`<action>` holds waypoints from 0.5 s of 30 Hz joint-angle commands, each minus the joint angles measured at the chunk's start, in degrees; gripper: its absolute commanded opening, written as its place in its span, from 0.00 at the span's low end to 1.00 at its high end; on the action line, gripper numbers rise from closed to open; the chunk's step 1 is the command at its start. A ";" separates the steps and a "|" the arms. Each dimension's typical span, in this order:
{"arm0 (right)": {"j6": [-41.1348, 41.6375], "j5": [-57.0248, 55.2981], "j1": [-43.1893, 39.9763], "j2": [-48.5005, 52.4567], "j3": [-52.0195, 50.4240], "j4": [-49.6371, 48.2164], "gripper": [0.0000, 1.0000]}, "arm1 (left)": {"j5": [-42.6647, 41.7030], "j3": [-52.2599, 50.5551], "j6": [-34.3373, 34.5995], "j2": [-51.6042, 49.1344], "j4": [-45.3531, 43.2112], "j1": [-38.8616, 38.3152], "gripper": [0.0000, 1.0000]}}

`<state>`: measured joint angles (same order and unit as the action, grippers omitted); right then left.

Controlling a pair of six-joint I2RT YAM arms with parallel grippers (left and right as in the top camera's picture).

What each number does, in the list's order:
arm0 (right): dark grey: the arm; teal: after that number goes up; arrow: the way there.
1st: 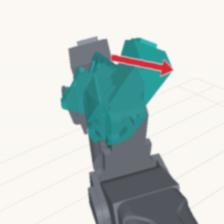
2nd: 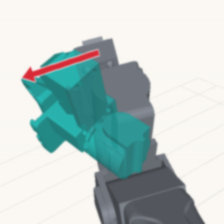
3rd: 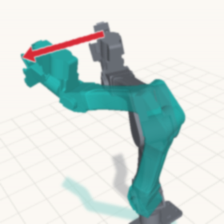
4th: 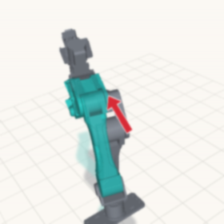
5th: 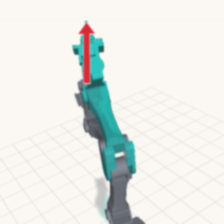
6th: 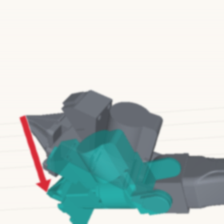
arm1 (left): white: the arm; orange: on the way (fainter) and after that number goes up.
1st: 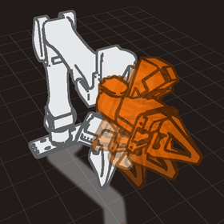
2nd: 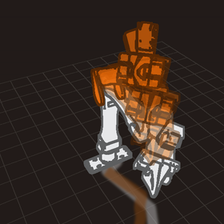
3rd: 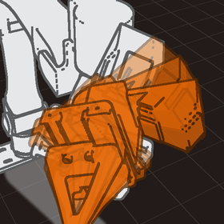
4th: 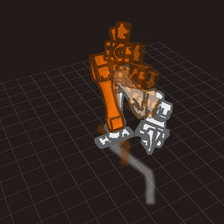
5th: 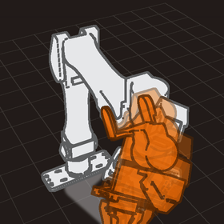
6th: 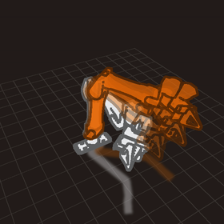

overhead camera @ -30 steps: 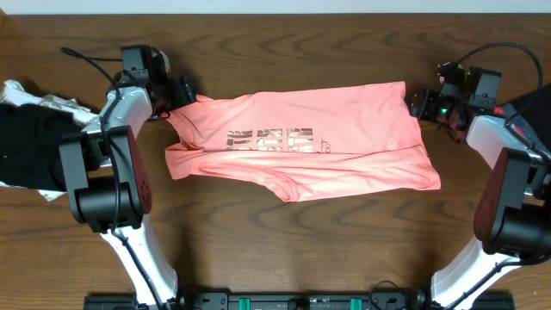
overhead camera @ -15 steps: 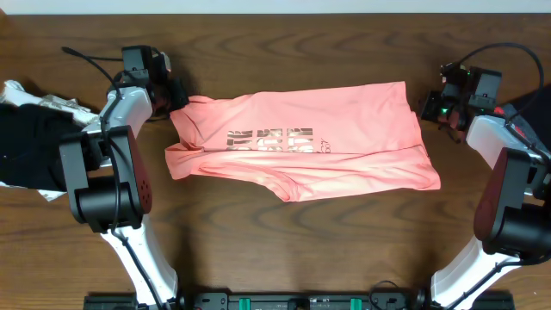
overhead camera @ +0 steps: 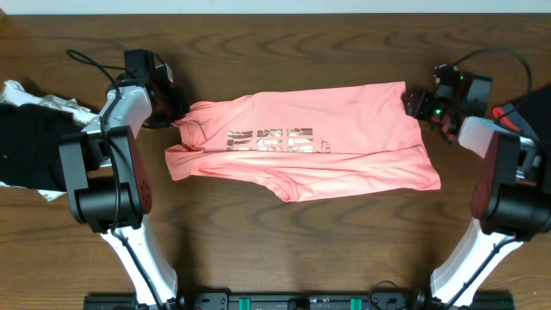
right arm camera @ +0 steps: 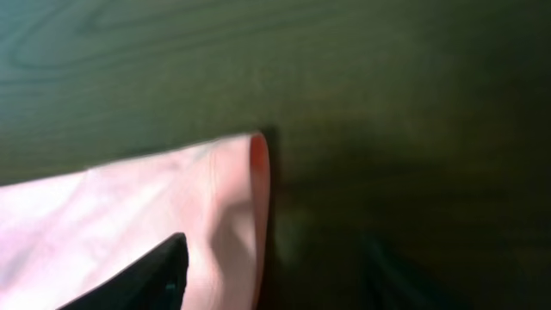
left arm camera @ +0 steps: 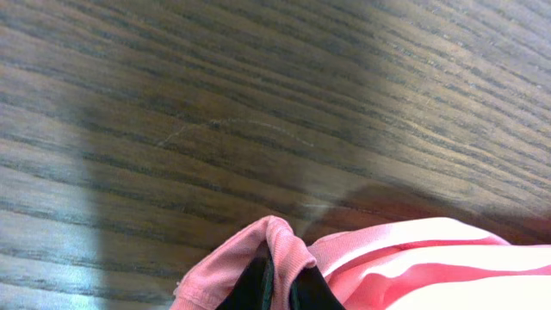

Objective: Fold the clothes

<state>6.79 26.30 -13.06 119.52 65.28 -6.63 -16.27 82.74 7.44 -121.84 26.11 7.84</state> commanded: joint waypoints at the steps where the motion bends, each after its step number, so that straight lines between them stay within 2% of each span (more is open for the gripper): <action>1: 0.09 3.10 1.01 3.50 -0.07 -1.81 0.63 | 1.36 0.42 -0.13 -0.52 1.62 0.35 0.06; 7: 0.81 3.10 2.08 5.29 -0.02 -5.60 0.63 | 1.33 0.42 -0.09 -0.52 2.19 0.33 0.06; 15: 0.87 2.62 4.00 5.31 -0.02 -5.84 0.59 | 1.33 0.39 0.09 -0.52 2.19 0.35 0.06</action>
<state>6.96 29.15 -10.26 122.39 65.67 -13.43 -16.14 82.96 7.46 -121.84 27.20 7.84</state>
